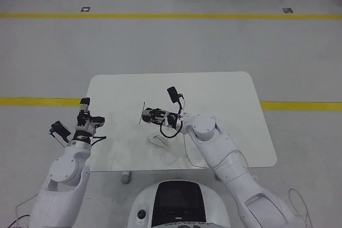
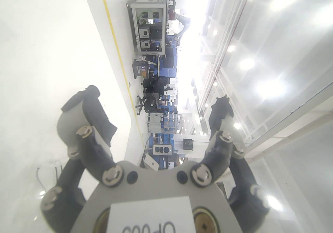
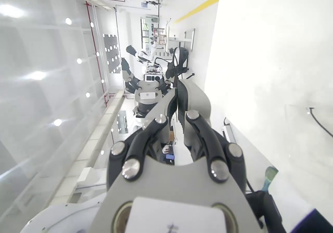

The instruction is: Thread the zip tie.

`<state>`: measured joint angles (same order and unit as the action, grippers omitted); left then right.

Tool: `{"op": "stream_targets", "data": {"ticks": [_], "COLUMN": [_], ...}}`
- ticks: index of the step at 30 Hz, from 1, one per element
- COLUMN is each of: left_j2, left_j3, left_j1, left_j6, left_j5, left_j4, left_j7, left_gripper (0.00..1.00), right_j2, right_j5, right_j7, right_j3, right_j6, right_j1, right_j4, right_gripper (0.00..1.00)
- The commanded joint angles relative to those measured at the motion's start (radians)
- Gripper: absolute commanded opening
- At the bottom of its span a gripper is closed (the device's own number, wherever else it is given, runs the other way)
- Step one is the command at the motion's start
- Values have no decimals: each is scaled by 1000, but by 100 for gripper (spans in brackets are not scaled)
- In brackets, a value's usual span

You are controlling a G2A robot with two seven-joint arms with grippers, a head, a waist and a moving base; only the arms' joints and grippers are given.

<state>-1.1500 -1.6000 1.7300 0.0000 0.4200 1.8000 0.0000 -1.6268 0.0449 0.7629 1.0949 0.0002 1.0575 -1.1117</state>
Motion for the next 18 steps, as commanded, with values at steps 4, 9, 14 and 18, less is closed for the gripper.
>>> {"op": "stream_targets", "data": {"ticks": [4, 9, 14, 18], "left_j2": [0, 0, 0, 4], "left_j3": [0, 0, 0, 4], "left_j1": [0, 0, 0, -10], "left_j6": [0, 0, 0, -28], "left_j5": [0, 0, 0, -99], "left_j4": [0, 0, 0, 30], "left_j7": [0, 0, 0, -23], "left_gripper": [100, 100, 100, 100], "right_j2": [2, 2, 2, 2], "right_j5": [-6, -6, -6, -8], "right_j7": [-9, -9, -9, -28], "right_j3": [2, 2, 2, -4], "right_j6": [3, 3, 3, 10], "right_j1": [1, 1, 1, 10], "right_j4": [3, 3, 3, -5], "right_gripper": [0, 0, 0, 0]}}
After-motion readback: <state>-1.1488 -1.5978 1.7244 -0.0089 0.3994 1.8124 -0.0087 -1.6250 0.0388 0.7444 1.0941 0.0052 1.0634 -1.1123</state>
